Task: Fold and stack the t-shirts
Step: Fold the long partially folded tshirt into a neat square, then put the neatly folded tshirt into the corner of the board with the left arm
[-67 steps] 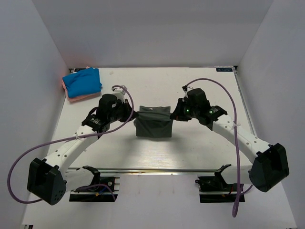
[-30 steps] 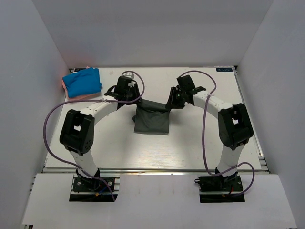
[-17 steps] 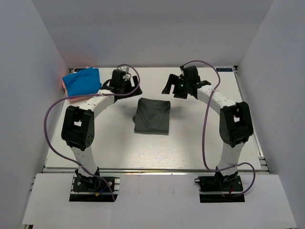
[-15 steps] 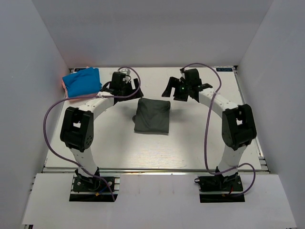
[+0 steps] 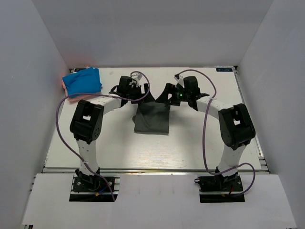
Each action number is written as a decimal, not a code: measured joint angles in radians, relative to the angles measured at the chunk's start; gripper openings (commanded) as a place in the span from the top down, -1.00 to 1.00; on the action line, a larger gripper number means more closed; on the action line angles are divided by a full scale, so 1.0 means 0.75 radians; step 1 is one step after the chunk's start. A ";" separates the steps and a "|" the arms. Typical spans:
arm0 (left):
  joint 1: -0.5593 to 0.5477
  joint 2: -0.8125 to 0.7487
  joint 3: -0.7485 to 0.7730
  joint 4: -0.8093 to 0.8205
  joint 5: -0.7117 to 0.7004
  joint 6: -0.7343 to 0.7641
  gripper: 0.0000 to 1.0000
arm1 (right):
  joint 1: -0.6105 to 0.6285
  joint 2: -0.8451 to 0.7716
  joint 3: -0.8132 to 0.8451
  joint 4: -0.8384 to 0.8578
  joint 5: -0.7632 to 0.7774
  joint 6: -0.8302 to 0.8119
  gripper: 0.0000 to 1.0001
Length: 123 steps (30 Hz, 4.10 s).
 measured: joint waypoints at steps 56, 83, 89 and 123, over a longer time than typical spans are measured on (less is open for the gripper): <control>-0.011 -0.146 -0.322 -0.124 -0.262 0.083 -0.25 | -0.035 -1.068 -0.994 -0.021 0.498 -0.117 -0.81; -0.069 -0.013 -0.091 -0.217 -0.265 0.271 1.00 | -0.036 -1.132 -1.083 -0.037 0.701 -0.124 -0.81; -0.037 -0.078 0.040 -0.358 -0.415 0.449 1.00 | -0.036 -1.129 -1.083 -0.037 0.753 -0.124 -0.81; 0.453 0.153 0.903 -0.653 -0.602 1.088 1.00 | -0.036 -1.193 -1.060 -0.144 0.858 -0.157 -0.81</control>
